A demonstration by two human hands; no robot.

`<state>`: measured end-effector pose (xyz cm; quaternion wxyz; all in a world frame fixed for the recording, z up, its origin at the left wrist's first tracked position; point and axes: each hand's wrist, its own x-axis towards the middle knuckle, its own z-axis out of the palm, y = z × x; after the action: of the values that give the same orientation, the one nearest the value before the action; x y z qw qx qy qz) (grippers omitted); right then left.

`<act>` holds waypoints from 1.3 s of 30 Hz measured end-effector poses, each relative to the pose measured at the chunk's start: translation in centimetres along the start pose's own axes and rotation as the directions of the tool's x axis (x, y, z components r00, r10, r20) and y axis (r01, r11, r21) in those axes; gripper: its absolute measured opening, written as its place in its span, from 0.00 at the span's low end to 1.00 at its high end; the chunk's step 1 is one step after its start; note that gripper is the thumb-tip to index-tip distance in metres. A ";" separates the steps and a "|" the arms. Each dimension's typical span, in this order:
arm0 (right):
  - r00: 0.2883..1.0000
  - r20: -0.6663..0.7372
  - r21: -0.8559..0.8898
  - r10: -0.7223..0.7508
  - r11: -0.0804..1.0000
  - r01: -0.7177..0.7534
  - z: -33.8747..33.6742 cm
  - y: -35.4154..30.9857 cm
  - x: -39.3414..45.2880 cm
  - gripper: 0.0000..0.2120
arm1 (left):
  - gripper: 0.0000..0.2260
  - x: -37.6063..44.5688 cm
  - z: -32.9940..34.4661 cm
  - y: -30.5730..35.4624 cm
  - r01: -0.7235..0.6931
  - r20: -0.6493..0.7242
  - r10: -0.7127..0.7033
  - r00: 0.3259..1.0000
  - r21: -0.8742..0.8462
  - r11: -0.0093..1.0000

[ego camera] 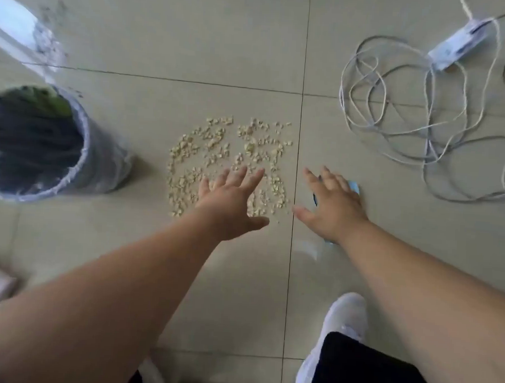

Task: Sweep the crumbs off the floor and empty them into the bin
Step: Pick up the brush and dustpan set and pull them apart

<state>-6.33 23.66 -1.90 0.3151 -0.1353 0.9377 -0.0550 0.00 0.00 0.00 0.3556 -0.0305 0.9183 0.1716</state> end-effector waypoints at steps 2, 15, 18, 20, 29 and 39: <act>0.994 0.022 0.019 0.111 0.994 -0.111 3.7 1.7 1.2 0.43 | 0.48 1.8 3.1 -0.1 -0.029 0.006 0.029 1.000 0.027 0.999; 0.896 0.095 0.124 0.433 0.888 -0.442 15.0 9.2 2.8 0.35 | 0.45 3.7 12.9 -0.9 -0.096 0.091 0.104 0.990 -0.090 0.991; 0.897 0.029 0.205 0.442 0.875 -0.438 15.8 8.8 3.5 0.32 | 0.44 3.4 13.0 -0.3 -0.090 0.088 0.098 0.991 -0.087 0.992; 0.884 0.025 0.305 0.466 0.839 -0.451 15.6 7.9 3.9 0.29 | 0.44 3.1 12.8 0.1 -0.083 0.102 0.093 0.990 -0.101 0.991; 0.884 -0.104 0.577 0.456 0.752 -0.320 11.9 -0.3 1.6 0.47 | 0.39 2.0 10.9 0.2 0.027 0.092 0.025 0.995 -0.521 0.853; 0.943 -0.316 0.627 0.103 0.769 0.126 6.6 -13.1 -4.4 0.48 | 0.11 -2.4 4.0 -3.9 -0.045 -0.040 -0.094 0.995 -0.998 -0.052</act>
<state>3.91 12.31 -2.20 0.1791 -0.0148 0.9011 -0.3946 5.05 -2.44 -2.30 0.1813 -0.3035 0.5229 0.7756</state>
